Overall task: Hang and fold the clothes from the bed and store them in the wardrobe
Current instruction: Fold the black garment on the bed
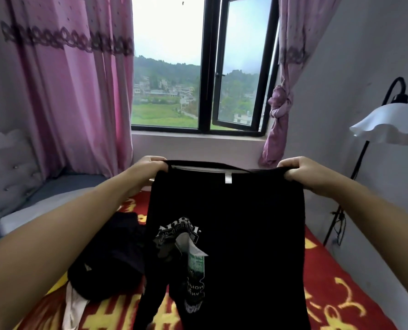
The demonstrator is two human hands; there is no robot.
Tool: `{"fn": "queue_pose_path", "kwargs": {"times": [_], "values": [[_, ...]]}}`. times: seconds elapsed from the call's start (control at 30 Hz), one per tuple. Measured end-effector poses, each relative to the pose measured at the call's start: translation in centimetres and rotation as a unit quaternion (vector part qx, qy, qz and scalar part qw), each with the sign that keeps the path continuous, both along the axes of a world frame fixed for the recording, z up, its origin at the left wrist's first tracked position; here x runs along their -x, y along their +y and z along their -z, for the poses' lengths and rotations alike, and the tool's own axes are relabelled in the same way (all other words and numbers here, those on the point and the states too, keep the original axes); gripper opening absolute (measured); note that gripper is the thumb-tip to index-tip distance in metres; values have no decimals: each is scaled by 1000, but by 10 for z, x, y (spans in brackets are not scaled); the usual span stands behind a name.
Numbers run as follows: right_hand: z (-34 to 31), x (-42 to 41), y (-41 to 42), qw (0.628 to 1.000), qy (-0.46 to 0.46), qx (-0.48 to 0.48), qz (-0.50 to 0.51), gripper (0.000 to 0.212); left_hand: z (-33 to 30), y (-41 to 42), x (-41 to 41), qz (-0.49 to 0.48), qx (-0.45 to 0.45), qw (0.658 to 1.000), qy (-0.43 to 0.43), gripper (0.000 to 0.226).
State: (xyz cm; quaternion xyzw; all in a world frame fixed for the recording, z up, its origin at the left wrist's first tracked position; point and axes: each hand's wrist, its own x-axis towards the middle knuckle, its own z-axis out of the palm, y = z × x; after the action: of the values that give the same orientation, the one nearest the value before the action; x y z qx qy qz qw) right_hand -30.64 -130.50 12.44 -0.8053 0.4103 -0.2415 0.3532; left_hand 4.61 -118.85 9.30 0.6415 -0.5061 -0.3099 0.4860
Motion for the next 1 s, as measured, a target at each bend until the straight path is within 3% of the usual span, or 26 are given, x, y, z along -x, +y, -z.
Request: {"fn": "queue_pose_path", "kwargs": {"times": [0.1, 0.17, 0.23, 0.3, 0.37, 0.43, 0.5, 0.57, 0.63, 0.73, 0.8, 0.9, 1.0], "values": [[1, -2, 2, 997, -68, -31, -11, 40, 3, -2, 3, -42, 76, 996, -12, 24], [-1, -5, 4, 998, -67, 11, 2, 31, 3, -3, 6, -50, 116, 991, -49, 25], [-2, -8, 3, 993, 5, 117, 26, 15, -1, -3, 7, -23, 125, 990, -57, 20], [1, -10, 1, 966, 136, 215, 52, 8, -7, -1, 5, 11, 106, 993, -58, 20], [7, -12, 1, 954, 192, 225, 59, 16, -14, 3, 1, 55, 69, 994, -70, 19], [12, -7, -1, 972, 158, 168, 42, 22, -18, 7, -5, 111, 23, 990, -89, 25], [15, 0, -1, 997, 59, 33, -26, 20, -19, 14, -13, 152, -23, 983, -102, 36], [13, 8, 0, 989, -24, -108, -99, 35, -20, 20, -20, 165, -46, 977, -127, 49], [7, 15, 0, 963, 6, -195, -187, 61, -21, 24, -30, 168, -64, 971, -157, 62], [-7, 18, -1, 928, 115, -210, -285, 43, -23, 30, -48, 228, -140, 953, -139, 59], [-7, 15, -6, 952, 134, -163, -221, 33, -21, 33, -53, 249, -181, 941, -139, 46], [13, -10, -12, 993, 102, -39, -41, 32, -7, 24, -37, 134, -156, 972, -111, 29], [34, -56, -10, 982, 107, 115, 105, 28, 3, 7, 3, 1, -107, 993, 57, 15]]}}
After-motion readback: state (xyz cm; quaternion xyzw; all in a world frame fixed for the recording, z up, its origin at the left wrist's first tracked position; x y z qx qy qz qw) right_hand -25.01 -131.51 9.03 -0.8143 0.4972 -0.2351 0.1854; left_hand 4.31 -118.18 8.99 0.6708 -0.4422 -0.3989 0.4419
